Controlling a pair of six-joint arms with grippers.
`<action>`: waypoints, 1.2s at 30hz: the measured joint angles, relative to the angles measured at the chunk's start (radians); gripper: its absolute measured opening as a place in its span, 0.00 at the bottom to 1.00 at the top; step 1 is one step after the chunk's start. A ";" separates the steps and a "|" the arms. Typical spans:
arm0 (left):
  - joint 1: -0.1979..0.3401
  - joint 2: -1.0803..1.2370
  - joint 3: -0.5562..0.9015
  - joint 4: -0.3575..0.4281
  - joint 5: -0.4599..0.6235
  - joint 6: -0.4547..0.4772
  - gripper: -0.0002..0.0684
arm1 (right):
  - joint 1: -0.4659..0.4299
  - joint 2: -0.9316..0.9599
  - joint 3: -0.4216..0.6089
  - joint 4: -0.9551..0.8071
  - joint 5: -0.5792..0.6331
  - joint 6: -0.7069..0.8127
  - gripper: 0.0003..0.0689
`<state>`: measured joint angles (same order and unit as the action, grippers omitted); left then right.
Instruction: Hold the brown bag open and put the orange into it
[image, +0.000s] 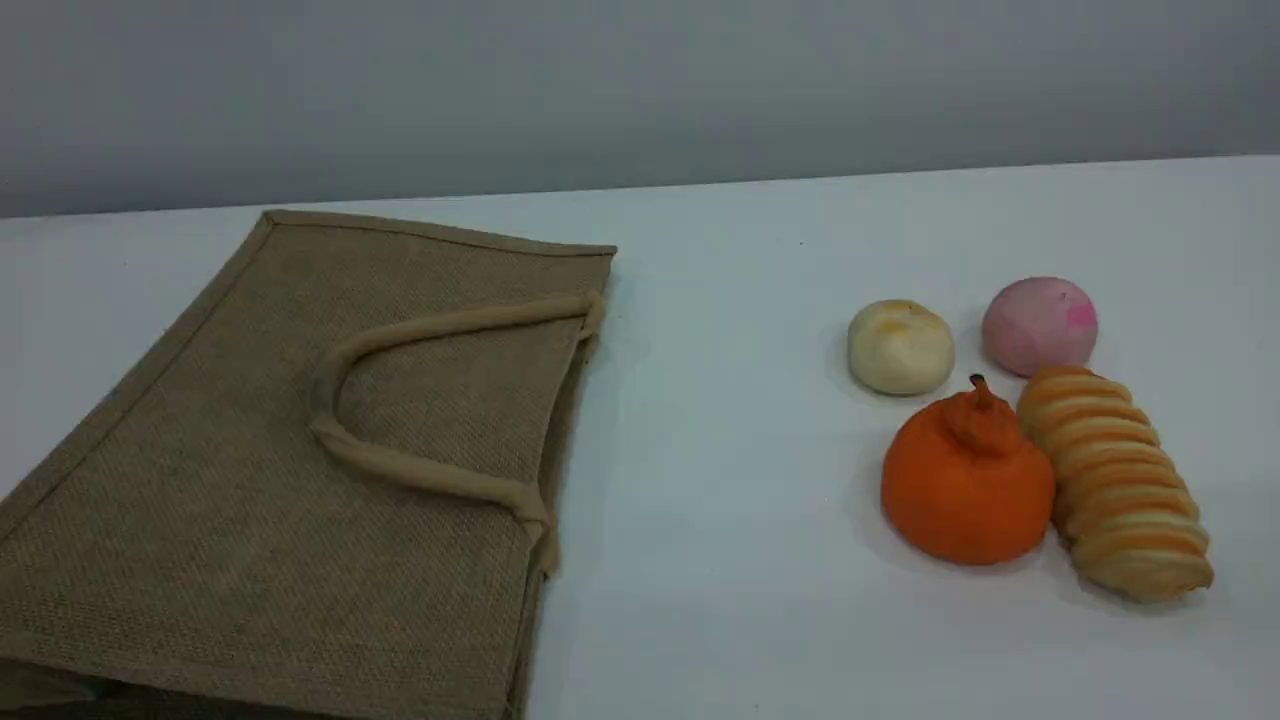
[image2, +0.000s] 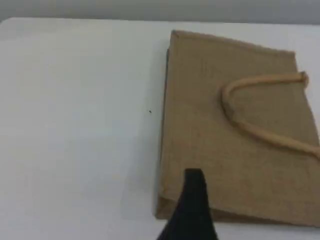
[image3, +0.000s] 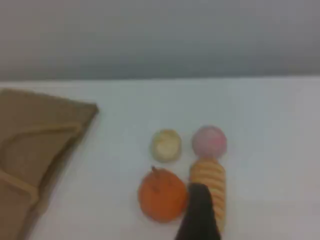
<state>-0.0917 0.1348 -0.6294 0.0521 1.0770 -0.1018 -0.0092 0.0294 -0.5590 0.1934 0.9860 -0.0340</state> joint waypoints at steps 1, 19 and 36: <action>0.000 0.040 -0.020 0.000 0.000 -0.009 0.82 | 0.000 0.023 -0.008 0.008 -0.015 0.001 0.69; 0.000 0.856 -0.138 -0.001 -0.370 -0.074 0.82 | 0.000 0.723 -0.013 0.392 -0.401 -0.258 0.69; 0.000 1.414 -0.275 -0.052 -0.633 -0.069 0.82 | 0.000 1.304 -0.019 0.893 -0.635 -0.724 0.69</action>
<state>-0.0917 1.5488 -0.9047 0.0000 0.4442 -0.1705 -0.0092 1.3330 -0.5782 1.0865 0.3510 -0.7577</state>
